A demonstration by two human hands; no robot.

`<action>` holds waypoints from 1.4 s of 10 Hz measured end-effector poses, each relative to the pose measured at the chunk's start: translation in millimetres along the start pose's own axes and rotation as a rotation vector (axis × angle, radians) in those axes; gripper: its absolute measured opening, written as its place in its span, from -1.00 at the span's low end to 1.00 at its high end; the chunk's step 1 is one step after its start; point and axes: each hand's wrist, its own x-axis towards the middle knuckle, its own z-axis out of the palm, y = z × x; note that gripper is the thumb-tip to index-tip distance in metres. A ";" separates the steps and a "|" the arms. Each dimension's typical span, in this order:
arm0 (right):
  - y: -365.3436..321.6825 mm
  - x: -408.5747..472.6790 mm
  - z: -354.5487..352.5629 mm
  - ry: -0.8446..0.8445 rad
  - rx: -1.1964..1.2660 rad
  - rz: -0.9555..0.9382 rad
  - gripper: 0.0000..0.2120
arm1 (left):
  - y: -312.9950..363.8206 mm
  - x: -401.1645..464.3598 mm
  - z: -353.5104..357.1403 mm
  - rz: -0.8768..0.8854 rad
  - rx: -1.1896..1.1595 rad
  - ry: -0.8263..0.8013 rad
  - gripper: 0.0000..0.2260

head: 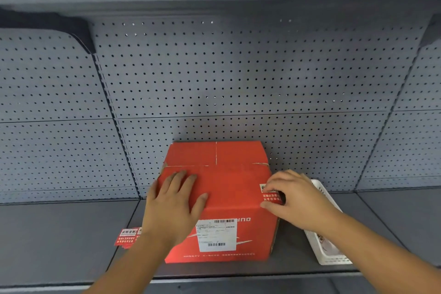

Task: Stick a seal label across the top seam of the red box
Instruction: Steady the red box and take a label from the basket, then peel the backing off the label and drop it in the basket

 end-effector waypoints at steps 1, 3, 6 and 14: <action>-0.9 2.1 -2.2 -0.018 -0.008 0.011 -0.53 | -0.2 0.4 0.9 0.001 0.000 0.006 -0.43; -4.0 2.8 -7.3 -0.023 -0.037 0.014 -0.65 | -0.1 1.7 0.7 0.000 -0.003 0.007 -0.43; -12.8 4.0 -3.7 0.023 -0.069 -0.015 -0.86 | -0.3 2.0 0.5 -0.002 0.003 -0.001 -0.42; 0.3 -11.2 -16.4 0.184 0.258 0.298 -0.81 | 0.7 0.0 1.0 -0.007 0.021 0.000 -0.43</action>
